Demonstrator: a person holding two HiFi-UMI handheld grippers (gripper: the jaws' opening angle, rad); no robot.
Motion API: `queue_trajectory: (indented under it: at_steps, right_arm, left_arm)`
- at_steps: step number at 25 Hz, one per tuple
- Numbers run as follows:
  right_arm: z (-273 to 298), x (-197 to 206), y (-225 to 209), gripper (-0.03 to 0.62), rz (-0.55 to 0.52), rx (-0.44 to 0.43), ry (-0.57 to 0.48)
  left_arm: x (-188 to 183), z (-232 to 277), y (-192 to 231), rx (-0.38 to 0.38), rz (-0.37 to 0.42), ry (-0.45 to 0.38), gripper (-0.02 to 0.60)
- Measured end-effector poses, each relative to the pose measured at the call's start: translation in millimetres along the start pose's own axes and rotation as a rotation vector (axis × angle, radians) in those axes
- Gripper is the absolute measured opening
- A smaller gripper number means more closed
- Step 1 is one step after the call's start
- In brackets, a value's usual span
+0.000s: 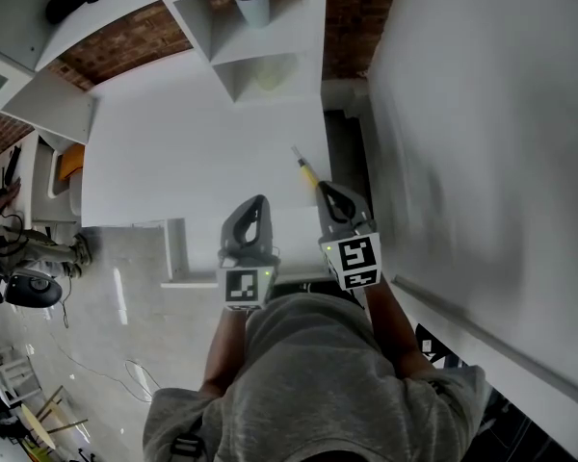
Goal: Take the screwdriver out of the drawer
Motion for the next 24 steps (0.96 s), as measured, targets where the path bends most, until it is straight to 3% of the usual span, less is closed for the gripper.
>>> queue_trajectory:
  at_steps: [24]
  right_arm:
    - [-2.0,-1.6,1.7,0.003,-0.006,-0.017,-0.008]
  left_arm:
    - [0.1,-2.6,-1.0,-0.014,-0.017,0.007,0.012]
Point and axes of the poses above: the fingertips, and each gripper's own axes: z forward along the fingers, y to its left, x out of its underside, the point moved 1 cm from there along -z, backward along the fingers, and after that the axes turned 3 degrees about -z, right-handed, at the moved point
